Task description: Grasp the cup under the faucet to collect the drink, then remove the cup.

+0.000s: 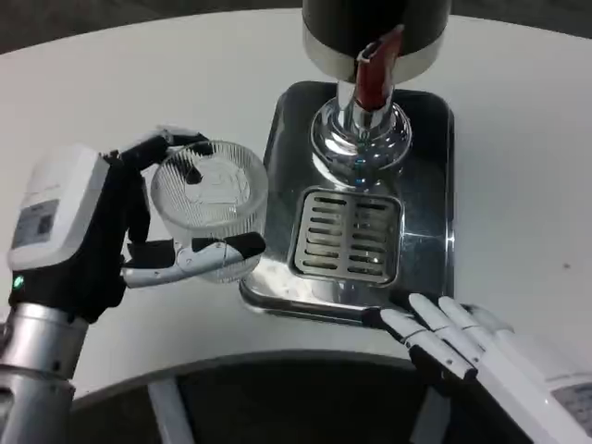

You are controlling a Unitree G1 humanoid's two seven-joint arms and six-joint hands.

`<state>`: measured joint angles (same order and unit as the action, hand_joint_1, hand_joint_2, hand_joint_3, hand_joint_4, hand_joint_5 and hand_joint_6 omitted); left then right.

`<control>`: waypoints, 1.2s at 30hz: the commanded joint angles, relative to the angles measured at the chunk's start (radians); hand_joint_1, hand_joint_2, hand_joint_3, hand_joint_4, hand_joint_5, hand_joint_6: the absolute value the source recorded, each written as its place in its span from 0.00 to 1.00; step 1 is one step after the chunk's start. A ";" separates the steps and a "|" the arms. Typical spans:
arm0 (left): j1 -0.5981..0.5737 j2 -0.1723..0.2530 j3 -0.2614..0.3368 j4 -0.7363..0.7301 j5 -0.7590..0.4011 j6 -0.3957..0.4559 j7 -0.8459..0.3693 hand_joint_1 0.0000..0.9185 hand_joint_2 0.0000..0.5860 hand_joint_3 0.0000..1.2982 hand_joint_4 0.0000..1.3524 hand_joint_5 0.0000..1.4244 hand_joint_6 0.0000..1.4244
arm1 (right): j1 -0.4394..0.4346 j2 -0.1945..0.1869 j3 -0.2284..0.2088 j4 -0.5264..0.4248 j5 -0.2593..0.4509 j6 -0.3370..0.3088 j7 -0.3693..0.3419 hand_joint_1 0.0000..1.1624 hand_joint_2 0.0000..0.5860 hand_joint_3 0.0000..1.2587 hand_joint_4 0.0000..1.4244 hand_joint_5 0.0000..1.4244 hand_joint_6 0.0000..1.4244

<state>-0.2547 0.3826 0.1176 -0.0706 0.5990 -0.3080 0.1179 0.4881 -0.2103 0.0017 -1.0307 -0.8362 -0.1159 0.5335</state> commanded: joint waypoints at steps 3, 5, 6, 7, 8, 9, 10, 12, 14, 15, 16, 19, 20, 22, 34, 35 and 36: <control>-0.097 -0.006 -0.064 0.081 0.031 0.010 0.066 0.60 0.05 0.74 0.79 0.88 1.00 | 0.021 0.026 0.001 -0.016 0.006 -0.049 0.011 0.37 0.75 0.08 0.00 0.00 0.01; -0.119 -0.009 -0.089 0.108 0.047 0.013 0.079 0.60 0.05 0.74 0.79 0.88 1.00 | 0.026 0.037 0.006 -0.016 0.003 -0.061 0.014 0.37 0.75 0.08 0.00 0.00 0.01; -0.130 -0.012 -0.104 0.123 0.055 0.015 0.086 0.60 0.05 0.74 0.79 0.88 1.00 | 0.028 0.043 0.009 -0.016 0.001 -0.069 0.016 0.37 0.75 0.08 0.00 0.00 0.01; -0.143 -0.015 -0.120 0.141 0.063 0.021 0.093 0.60 0.05 0.74 0.79 0.88 1.00 | 0.029 0.049 0.011 -0.016 0.000 -0.077 0.019 0.37 0.75 0.08 0.00 0.00 0.01; -0.159 -0.018 -0.136 0.161 0.071 0.028 0.098 0.60 0.05 0.74 0.79 0.88 1.00 | 0.029 0.054 0.013 -0.016 0.000 -0.084 0.021 0.37 0.75 0.08 0.00 0.00 0.01; -0.172 -0.020 -0.148 0.179 0.076 0.034 0.104 0.60 0.05 0.74 0.79 0.88 1.00 | 0.029 0.058 0.012 -0.016 0.002 -0.091 0.024 0.37 0.75 0.08 0.00 0.00 0.01; -0.184 -0.021 -0.158 0.193 0.082 0.040 0.109 0.60 0.05 0.74 0.79 0.88 1.00 | 0.029 0.060 0.010 -0.016 0.006 -0.098 0.026 0.37 0.75 0.08 0.00 0.00 0.01; -0.207 -0.024 -0.172 0.223 0.091 0.053 0.116 0.60 0.05 0.74 0.79 0.88 1.00 | 0.029 0.064 0.005 -0.016 0.012 -0.108 0.031 0.37 0.75 0.08 0.00 0.00 0.01; -0.227 -0.025 -0.185 0.249 0.093 0.064 0.123 0.60 0.05 0.74 0.79 0.88 1.00 | 0.029 0.068 0.000 -0.016 0.017 -0.115 0.037 0.37 0.75 0.08 0.00 0.00 0.01; -0.242 -0.027 -0.194 0.267 0.093 0.068 0.128 0.60 0.05 0.74 0.79 0.88 1.00 | 0.030 0.070 -0.003 -0.016 0.020 -0.118 0.040 0.37 0.75 0.08 0.00 0.00 0.01; -0.256 -0.031 -0.202 0.284 0.094 0.072 0.131 0.60 0.05 0.74 0.79 0.88 1.00 | 0.031 0.070 -0.005 -0.016 0.024 -0.123 0.041 0.37 0.75 0.08 0.00 0.00 0.01; -0.284 -0.036 -0.221 0.313 0.094 0.074 0.141 0.60 0.04 0.74 0.79 0.88 1.00 | 0.035 0.071 -0.013 -0.016 0.033 -0.134 0.044 0.37 0.75 0.08 0.00 0.00 0.01; -0.290 -0.036 -0.227 0.319 0.094 0.074 0.144 0.60 0.04 0.74 0.79 0.88 1.00 | 0.036 0.072 -0.016 -0.016 0.035 -0.137 0.045 0.37 0.75 0.08 0.00 0.00 0.01; -0.306 -0.044 -0.239 0.332 0.092 0.079 0.150 0.60 0.04 0.74 0.79 0.88 1.00 | 0.039 0.073 -0.024 -0.016 0.043 -0.142 0.046 0.37 0.75 0.08 0.00 0.00 0.01; -0.367 -0.091 -0.319 0.391 0.109 0.101 0.171 0.60 0.04 0.74 0.79 0.88 1.00 | 0.070 0.060 -0.072 -0.016 0.088 -0.147 0.043 0.37 0.75 0.08 0.00 0.00 0.01; -0.370 -0.094 -0.323 0.396 0.112 0.102 0.172 0.60 0.04 0.74 0.79 0.88 1.00 | 0.072 0.061 -0.073 -0.016 0.089 -0.148 0.042 0.37 0.75 0.08 0.00 0.00 0.01; -0.373 -0.096 -0.327 0.401 0.115 0.103 0.173 0.60 0.04 0.74 0.79 0.88 1.00 | 0.073 0.061 -0.074 -0.016 0.090 -0.149 0.041 0.37 0.75 0.08 0.00 0.00 0.01</control>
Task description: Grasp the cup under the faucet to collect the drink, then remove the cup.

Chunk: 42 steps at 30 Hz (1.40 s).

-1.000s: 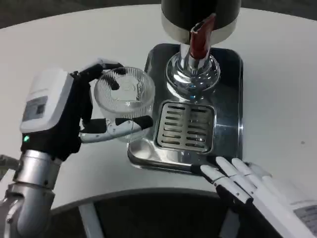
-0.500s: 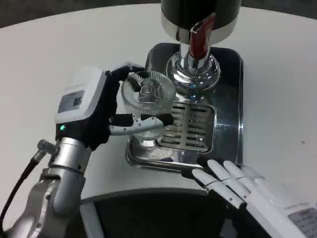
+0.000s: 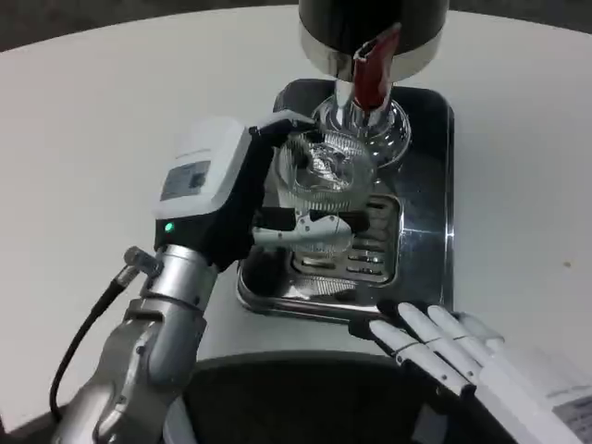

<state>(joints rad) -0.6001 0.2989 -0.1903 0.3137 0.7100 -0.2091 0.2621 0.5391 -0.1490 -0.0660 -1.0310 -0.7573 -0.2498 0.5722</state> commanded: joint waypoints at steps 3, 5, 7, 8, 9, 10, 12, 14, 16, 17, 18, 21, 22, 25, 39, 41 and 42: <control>-0.038 -0.015 -0.035 0.034 0.011 0.008 0.034 0.60 0.04 0.74 0.79 0.88 1.00 | 0.022 -0.002 -0.011 -0.016 0.015 -0.019 0.001 0.37 0.75 0.08 0.00 0.00 0.01; -0.043 -0.015 -0.043 0.045 0.015 0.011 0.037 0.60 0.04 0.74 0.79 0.88 1.00 | 0.022 -0.003 -0.015 -0.016 0.018 -0.019 0.001 0.37 0.75 0.08 0.00 0.00 0.01; -0.046 -0.011 -0.050 0.051 0.021 0.016 0.035 0.60 0.04 0.74 0.78 0.87 1.00 | 0.022 -0.004 -0.018 -0.016 0.021 -0.017 0.001 0.37 0.75 0.08 0.00 0.00 0.01; -0.047 -0.009 -0.053 0.052 0.023 0.017 0.033 0.60 0.04 0.74 0.78 0.87 1.00 | 0.022 -0.004 -0.020 -0.016 0.022 -0.017 0.001 0.37 0.75 0.08 0.00 0.00 0.01; -0.047 -0.008 -0.055 0.054 0.022 0.018 0.031 0.60 0.04 0.73 0.78 0.86 1.00 | 0.022 -0.004 -0.021 -0.016 0.023 -0.016 0.001 0.37 0.75 0.08 0.00 0.00 0.01; -0.047 -0.005 -0.057 0.056 0.022 0.019 0.029 0.60 0.04 0.73 0.77 0.86 1.00 | 0.023 -0.004 -0.021 -0.016 0.024 -0.016 0.002 0.37 0.75 0.08 0.00 0.00 0.01; -0.046 0.000 -0.060 0.057 0.022 0.020 0.029 0.60 0.04 0.71 0.73 0.84 1.00 | 0.024 -0.005 -0.021 -0.016 0.024 -0.015 0.002 0.37 0.75 0.08 0.00 0.00 0.01; -0.043 0.005 -0.063 0.055 0.024 0.024 0.029 0.59 0.01 0.69 0.70 0.81 1.00 | 0.024 -0.005 -0.019 -0.016 0.024 -0.013 0.003 0.37 0.75 0.08 0.00 0.00 0.01; -0.041 0.010 -0.066 0.052 0.026 0.028 0.029 0.58 0.00 0.67 0.67 0.78 0.97 | 0.022 -0.006 -0.015 -0.016 0.024 -0.006 0.004 0.37 0.75 0.08 0.00 0.00 0.01; -0.041 0.014 -0.067 0.050 0.029 0.031 0.032 0.57 0.00 0.66 0.65 0.77 0.95 | 0.021 -0.005 -0.010 -0.016 0.022 -0.003 0.004 0.37 0.76 0.08 0.00 0.00 0.01; -0.041 0.018 -0.067 0.047 0.033 0.035 0.035 0.56 0.00 0.65 0.64 0.75 0.94 | 0.020 -0.005 -0.006 -0.016 0.021 0.000 0.004 0.37 0.76 0.08 0.00 0.00 0.01; -0.041 0.024 -0.066 0.042 0.036 0.040 0.042 0.53 0.00 0.62 0.60 0.71 0.93 | 0.015 -0.005 0.007 -0.016 0.014 0.004 0.006 0.37 0.76 0.08 0.01 0.00 0.01; -0.042 0.027 -0.066 0.041 0.035 0.041 0.041 0.52 0.00 0.61 0.59 0.71 0.93 | 0.014 -0.006 0.010 -0.016 0.012 0.006 0.006 0.37 0.76 0.08 0.01 0.00 0.01; -0.044 0.035 -0.069 0.040 0.036 0.043 0.039 0.49 0.02 0.58 0.53 0.67 0.91 | 0.001 -0.009 0.020 -0.016 0.006 0.020 0.010 0.37 0.76 0.08 0.01 0.00 0.01; -0.056 0.047 -0.083 0.053 0.033 0.032 0.011 0.29 0.12 0.38 0.36 0.54 0.80 | -0.040 -0.049 0.060 -0.016 -0.011 0.097 0.010 0.37 0.76 0.08 0.01 0.00 0.01; -0.059 0.048 -0.084 0.053 0.035 0.032 0.011 0.29 0.13 0.36 0.34 0.53 0.79 | -0.052 -0.058 0.065 -0.013 -0.010 0.109 0.010 0.37 0.76 0.08 0.01 0.00 0.01; -0.061 0.049 -0.085 0.053 0.036 0.031 0.010 0.29 0.13 0.35 0.33 0.52 0.78 | -0.059 -0.062 0.067 -0.012 -0.010 0.115 0.010 0.37 0.76 0.08 0.01 0.00 0.01</control>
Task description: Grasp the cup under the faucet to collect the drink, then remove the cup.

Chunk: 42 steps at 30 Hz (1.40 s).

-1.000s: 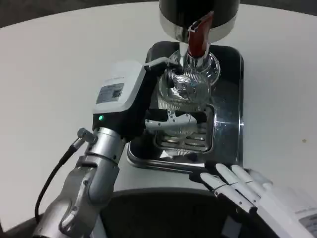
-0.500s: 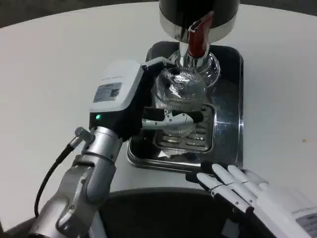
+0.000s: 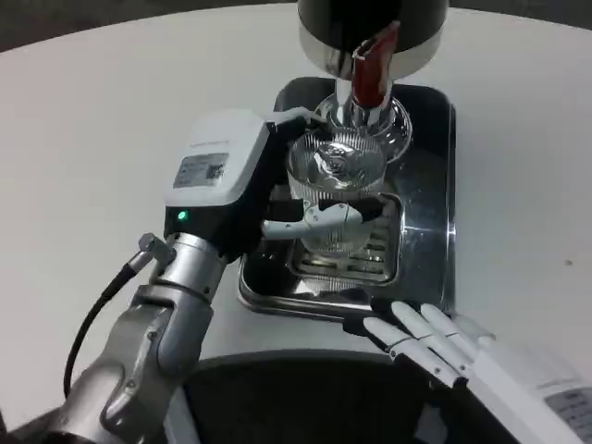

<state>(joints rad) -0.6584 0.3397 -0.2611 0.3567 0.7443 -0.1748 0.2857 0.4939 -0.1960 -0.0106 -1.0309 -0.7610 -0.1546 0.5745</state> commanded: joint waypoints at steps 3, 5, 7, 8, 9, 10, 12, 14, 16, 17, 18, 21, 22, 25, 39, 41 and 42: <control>-0.010 0.010 -0.015 0.013 0.000 -0.003 -0.020 0.28 0.12 0.34 0.30 0.50 0.77 | -0.027 -0.024 0.020 -0.010 -0.007 0.035 0.007 0.37 0.76 0.09 0.01 0.00 0.01; -0.015 0.012 -0.017 0.017 -0.001 -0.002 -0.026 0.28 0.12 0.31 0.27 0.47 0.75 | -0.032 -0.029 0.023 -0.009 -0.008 0.042 0.005 0.37 0.76 0.09 0.01 0.00 0.01; -0.019 0.013 -0.018 0.022 -0.003 -0.004 -0.033 0.28 0.12 0.29 0.25 0.46 0.72 | -0.035 -0.032 0.027 -0.008 -0.008 0.048 0.004 0.37 0.76 0.09 0.01 0.00 0.01; -0.021 0.014 -0.020 0.023 -0.002 -0.008 -0.031 0.28 0.11 0.29 0.24 0.45 0.72 | -0.036 -0.034 0.028 -0.008 -0.008 0.050 0.003 0.37 0.76 0.09 0.01 0.00 0.01; -0.023 0.014 -0.021 0.024 -0.001 -0.010 -0.028 0.27 0.11 0.29 0.24 0.44 0.72 | -0.037 -0.036 0.030 -0.007 -0.009 0.053 0.001 0.37 0.76 0.09 0.01 0.00 0.01; -0.023 0.014 -0.023 0.024 -0.001 -0.014 -0.026 0.26 0.11 0.28 0.23 0.44 0.72 | -0.038 -0.038 0.031 -0.006 -0.010 0.056 0.000 0.37 0.76 0.09 0.01 0.00 0.01; -0.023 0.014 -0.024 0.023 -0.003 -0.018 -0.024 0.26 0.11 0.26 0.20 0.42 0.70 | -0.041 -0.040 0.034 -0.004 -0.010 0.061 -0.002 0.37 0.76 0.09 0.01 0.00 0.02; -0.025 0.014 -0.026 0.024 -0.008 -0.022 -0.029 0.25 0.11 0.23 0.19 0.42 0.69 | -0.042 -0.043 0.035 -0.004 -0.011 0.064 -0.003 0.37 0.76 0.09 0.01 0.00 0.02; -0.028 0.014 -0.027 0.025 -0.015 -0.028 -0.037 0.24 0.11 0.20 0.17 0.41 0.69 | -0.043 -0.045 0.036 -0.004 -0.010 0.068 -0.005 0.37 0.76 0.09 0.02 0.00 0.02; -0.030 0.014 -0.028 0.025 -0.019 -0.031 -0.041 0.24 0.11 0.19 0.16 0.40 0.69 | -0.043 -0.047 0.036 -0.005 -0.010 0.070 -0.005 0.37 0.76 0.09 0.02 0.00 0.02; -0.032 0.014 -0.028 0.026 -0.026 -0.037 -0.046 0.24 0.11 0.18 0.15 0.40 0.69 | -0.044 -0.048 0.036 -0.005 -0.010 0.071 -0.005 0.37 0.76 0.09 0.02 0.00 0.02; -0.036 0.014 -0.030 0.028 -0.038 -0.049 -0.056 0.24 0.11 0.17 0.14 0.40 0.69 | -0.044 -0.051 0.037 -0.005 -0.009 0.076 -0.006 0.37 0.76 0.09 0.02 0.00 0.02; -0.037 0.013 -0.030 0.027 -0.043 -0.053 -0.058 0.24 0.11 0.17 0.13 0.40 0.69 | -0.043 -0.052 0.037 -0.007 -0.009 0.076 -0.006 0.37 0.76 0.09 0.02 0.00 0.02; -0.038 0.010 -0.028 0.025 -0.052 -0.062 -0.065 0.24 0.12 0.16 0.12 0.40 0.68 | -0.038 -0.053 0.037 -0.009 -0.009 0.077 -0.006 0.37 0.76 0.10 0.02 0.00 0.02; -0.023 0.012 -0.020 -0.011 -0.080 -0.073 -0.079 0.25 0.13 0.15 0.10 0.40 0.70 | -0.017 -0.053 0.034 -0.016 -0.005 0.072 -0.014 0.37 0.76 0.10 0.02 0.00 0.02; -0.017 0.018 -0.015 -0.023 -0.078 -0.070 -0.078 0.24 0.13 0.15 0.10 0.40 0.70 | -0.015 -0.053 0.034 -0.015 -0.004 0.072 -0.015 0.37 0.76 0.10 0.02 0.00 0.02; -0.014 0.021 -0.012 -0.030 -0.080 -0.069 -0.080 0.24 0.13 0.15 0.10 0.40 0.70 | -0.014 -0.053 0.035 -0.015 -0.004 0.071 -0.016 0.37 0.76 0.10 0.02 0.00 0.02</control>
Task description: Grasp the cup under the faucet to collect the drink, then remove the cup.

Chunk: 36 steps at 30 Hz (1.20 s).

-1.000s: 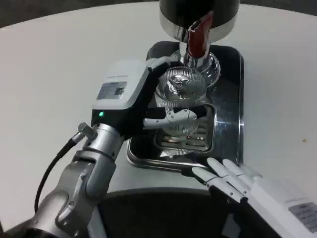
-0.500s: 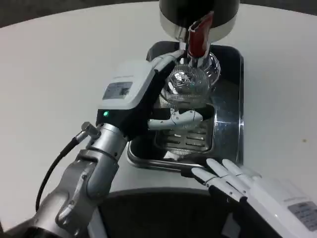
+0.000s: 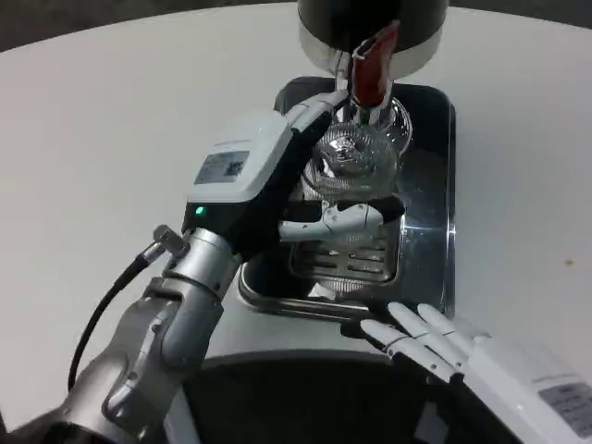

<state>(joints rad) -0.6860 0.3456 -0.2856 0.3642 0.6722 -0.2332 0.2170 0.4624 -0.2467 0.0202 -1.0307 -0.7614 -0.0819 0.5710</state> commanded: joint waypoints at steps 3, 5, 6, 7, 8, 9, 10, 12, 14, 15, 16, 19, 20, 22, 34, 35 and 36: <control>0.033 0.031 0.033 -0.078 -0.020 -0.014 -0.015 0.24 0.13 0.15 0.10 0.40 0.70 | 0.020 -0.002 0.007 -0.015 -0.004 -0.003 -0.016 0.37 0.76 0.10 0.02 0.00 0.02; 0.047 0.039 0.049 -0.107 -0.030 -0.015 -0.019 0.24 0.13 0.15 0.10 0.40 0.71 | 0.018 -0.001 0.012 -0.014 -0.006 -0.004 -0.017 0.37 0.76 0.10 0.02 0.00 0.02; 0.056 0.047 0.056 -0.128 -0.032 -0.014 -0.024 0.24 0.13 0.15 0.10 0.40 0.71 | 0.017 -0.001 0.015 -0.013 -0.007 -0.004 -0.018 0.37 0.76 0.10 0.02 0.00 0.02; 0.062 0.052 0.061 -0.143 -0.033 -0.013 -0.029 0.23 0.13 0.15 0.10 0.39 0.70 | 0.013 0.000 0.017 -0.012 -0.008 -0.003 -0.018 0.37 0.76 0.10 0.02 0.00 0.02; 0.069 0.058 0.065 -0.158 -0.037 -0.011 -0.034 0.23 0.13 0.15 0.10 0.39 0.69 | 0.010 0.001 0.020 -0.012 -0.008 -0.001 -0.019 0.37 0.76 0.10 0.02 0.00 0.02; 0.076 0.064 0.071 -0.173 -0.040 -0.010 -0.038 0.23 0.13 0.15 0.10 0.39 0.69 | 0.008 0.001 0.021 -0.011 -0.008 0.000 -0.019 0.37 0.76 0.10 0.02 0.00 0.02; 0.082 0.066 0.075 -0.184 -0.042 -0.009 -0.042 0.23 0.13 0.15 0.10 0.39 0.69 | 0.006 0.001 0.023 -0.011 -0.009 0.002 -0.019 0.37 0.76 0.10 0.02 0.00 0.02; 0.100 0.075 0.094 -0.219 -0.052 -0.007 -0.055 0.22 0.13 0.16 0.10 0.39 0.69 | 0.001 0.002 0.026 -0.011 -0.010 0.004 -0.019 0.37 0.76 0.11 0.02 0.00 0.02; 0.121 0.084 0.116 -0.256 -0.066 -0.006 -0.070 0.21 0.13 0.16 0.10 0.39 0.69 | -0.001 0.003 0.029 -0.011 -0.011 0.007 -0.018 0.37 0.76 0.11 0.02 0.00 0.02; 0.131 0.088 0.127 -0.274 -0.072 -0.005 -0.077 0.21 0.13 0.16 0.10 0.39 0.68 | -0.002 0.003 0.030 -0.011 -0.011 0.009 -0.018 0.37 0.76 0.11 0.02 0.00 0.02; 0.142 0.093 0.137 -0.293 -0.079 -0.004 -0.085 0.21 0.13 0.16 0.10 0.39 0.68 | -0.003 0.003 0.030 -0.011 -0.011 0.010 -0.018 0.37 0.76 0.11 0.02 0.00 0.02; 0.182 0.108 0.179 -0.358 -0.114 -0.007 -0.108 0.20 0.13 0.18 0.14 0.38 0.68 | -0.004 0.003 0.032 -0.011 -0.011 0.013 -0.020 0.37 0.76 0.11 0.02 0.00 0.02; 0.193 0.110 0.191 -0.376 -0.124 -0.008 -0.115 0.18 0.14 0.20 0.17 0.38 0.67 | -0.005 0.003 0.033 -0.011 -0.012 0.014 -0.021 0.37 0.76 0.11 0.02 0.00 0.02; 0.216 0.116 0.224 -0.417 -0.157 -0.010 -0.130 0.14 0.14 0.24 0.21 0.38 0.65 | -0.009 0.004 0.031 -0.011 -0.011 0.017 -0.023 0.37 0.76 0.11 0.02 0.00 0.02; 0.219 0.139 0.407 -0.637 -0.505 0.013 -0.302 0.00 0.17 0.33 0.33 0.34 0.40 | -0.033 0.003 0.029 -0.009 -0.005 0.038 -0.026 0.37 0.76 0.11 0.03 0.00 0.02; 0.201 0.142 0.413 -0.650 -0.563 0.039 -0.339 0.00 0.17 0.33 0.33 0.34 0.39 | -0.034 0.004 0.029 -0.010 -0.005 0.039 -0.025 0.37 0.76 0.12 0.03 0.00 0.02; 0.189 0.144 0.418 -0.658 -0.602 0.057 -0.366 0.00 0.17 0.32 0.32 0.33 0.36 | -0.036 0.003 0.030 -0.010 -0.006 0.039 -0.025 0.37 0.76 0.12 0.03 0.00 0.02</control>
<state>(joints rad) -0.4606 0.4712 0.1107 -0.2549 0.1686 -0.2201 -0.0768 0.4235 -0.2437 0.0464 -1.0307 -0.7631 -0.0492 0.5529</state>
